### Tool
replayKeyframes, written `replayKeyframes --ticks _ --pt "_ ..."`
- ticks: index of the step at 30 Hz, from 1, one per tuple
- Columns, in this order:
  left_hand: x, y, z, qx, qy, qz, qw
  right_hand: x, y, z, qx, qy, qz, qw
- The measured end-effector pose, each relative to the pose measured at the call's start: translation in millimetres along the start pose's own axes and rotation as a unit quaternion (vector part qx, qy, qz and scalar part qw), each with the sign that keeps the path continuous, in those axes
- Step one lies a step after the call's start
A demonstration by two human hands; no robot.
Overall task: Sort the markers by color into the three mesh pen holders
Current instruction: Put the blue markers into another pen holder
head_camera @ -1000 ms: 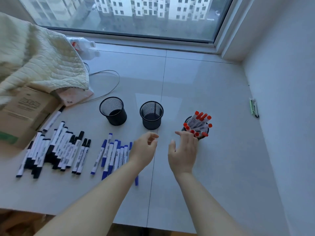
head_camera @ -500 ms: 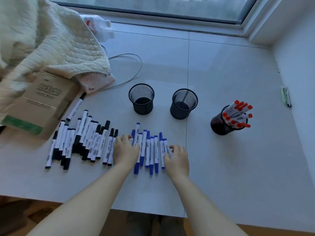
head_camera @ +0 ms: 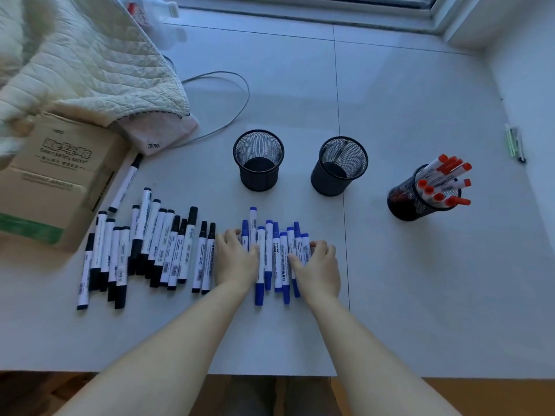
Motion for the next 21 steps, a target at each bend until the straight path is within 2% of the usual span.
replayKeyframes --ticks 4,10,17,21 --pt "1.4 -0.7 0.0 -0.005 -0.007 -0.005 1.000 -3.0 -2.2 -2.0 0.002 -0.006 -0.001 1.000" --pt "2.5 -1.9 -0.9 -0.019 -0.039 -0.023 0.999 -6.2 -9.7 -9.0 0.010 0.046 0.009 0.999" --pt "1.4 -5.8 -6.0 -0.043 -0.084 -0.008 0.995 -11.2 -23.3 -9.0 0.022 0.057 0.075 0.995" --pt "-5.1 -8.3 -8.5 -0.066 -0.039 0.009 0.997 -14.9 -25.4 -18.1 0.040 0.048 0.097 0.993"
Point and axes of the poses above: each hand's wrist, its own y-axis away from the middle knuckle, its own x-axis out of the palm, z = x × y, the point moved 9 cm from there along -y, towards the middle knuckle, and after that the axes turned 6 degrees about z, right-handed, at the moved point
